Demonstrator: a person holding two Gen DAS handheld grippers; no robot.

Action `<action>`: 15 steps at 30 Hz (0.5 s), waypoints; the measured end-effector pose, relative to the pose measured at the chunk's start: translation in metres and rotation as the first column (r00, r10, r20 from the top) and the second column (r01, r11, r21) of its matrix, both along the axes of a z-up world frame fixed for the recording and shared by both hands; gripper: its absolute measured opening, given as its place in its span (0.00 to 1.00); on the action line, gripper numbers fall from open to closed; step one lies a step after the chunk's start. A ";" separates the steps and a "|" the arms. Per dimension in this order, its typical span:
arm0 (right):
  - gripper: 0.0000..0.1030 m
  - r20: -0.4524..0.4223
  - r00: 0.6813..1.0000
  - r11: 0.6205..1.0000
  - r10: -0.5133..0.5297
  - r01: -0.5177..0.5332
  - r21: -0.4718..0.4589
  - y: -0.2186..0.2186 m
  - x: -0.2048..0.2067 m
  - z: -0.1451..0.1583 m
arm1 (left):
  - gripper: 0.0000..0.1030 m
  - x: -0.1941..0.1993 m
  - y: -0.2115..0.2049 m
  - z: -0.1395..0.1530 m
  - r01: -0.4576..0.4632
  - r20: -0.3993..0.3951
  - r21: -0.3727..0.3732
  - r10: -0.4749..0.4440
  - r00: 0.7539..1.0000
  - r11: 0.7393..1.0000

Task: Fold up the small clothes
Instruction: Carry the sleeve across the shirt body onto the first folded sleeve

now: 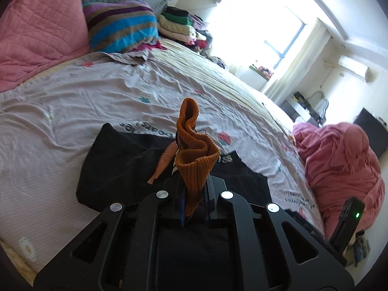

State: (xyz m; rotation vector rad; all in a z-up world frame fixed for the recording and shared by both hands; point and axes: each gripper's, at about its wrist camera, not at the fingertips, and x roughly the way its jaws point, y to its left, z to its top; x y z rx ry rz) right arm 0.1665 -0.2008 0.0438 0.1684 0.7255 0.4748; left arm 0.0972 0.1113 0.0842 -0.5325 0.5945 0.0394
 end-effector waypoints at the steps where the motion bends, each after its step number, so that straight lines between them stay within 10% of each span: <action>1: 0.96 0.001 1.000 1.000 -0.011 0.011 0.005 -0.004 0.001 0.001 | 0.04 0.003 -0.005 -0.003 0.013 -0.008 0.002 -0.013 1.000 1.000; 15: 0.96 -0.030 0.998 0.998 -0.059 0.059 0.012 -0.025 0.012 -0.009 | 0.04 0.031 -0.057 -0.045 0.137 -0.121 0.056 -0.130 0.984 0.989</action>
